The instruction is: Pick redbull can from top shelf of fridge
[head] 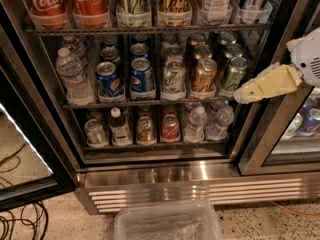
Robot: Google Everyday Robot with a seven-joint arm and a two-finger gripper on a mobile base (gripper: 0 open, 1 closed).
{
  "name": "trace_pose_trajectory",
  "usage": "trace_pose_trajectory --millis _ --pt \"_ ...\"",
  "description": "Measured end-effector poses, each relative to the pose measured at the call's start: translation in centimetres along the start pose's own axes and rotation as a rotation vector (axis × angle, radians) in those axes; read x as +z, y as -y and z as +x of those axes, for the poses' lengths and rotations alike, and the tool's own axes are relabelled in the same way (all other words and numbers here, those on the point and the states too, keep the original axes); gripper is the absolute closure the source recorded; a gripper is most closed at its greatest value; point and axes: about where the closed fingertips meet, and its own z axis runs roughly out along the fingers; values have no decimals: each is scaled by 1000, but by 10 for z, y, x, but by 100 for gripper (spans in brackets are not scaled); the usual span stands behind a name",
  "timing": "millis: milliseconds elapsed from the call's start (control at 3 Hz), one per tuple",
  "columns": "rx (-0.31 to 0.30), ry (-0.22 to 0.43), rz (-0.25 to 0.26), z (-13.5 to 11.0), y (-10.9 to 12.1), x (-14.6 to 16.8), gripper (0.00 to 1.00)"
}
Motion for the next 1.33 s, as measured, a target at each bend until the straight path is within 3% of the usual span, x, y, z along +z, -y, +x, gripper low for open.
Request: trace_pose_trajectory --millis 333,1000,1333 --pt "58 111 27 -10 15 6 0" --pt "72 149 46 -20 17 5 0" --pt "91 205 100 -32 36 6 0"
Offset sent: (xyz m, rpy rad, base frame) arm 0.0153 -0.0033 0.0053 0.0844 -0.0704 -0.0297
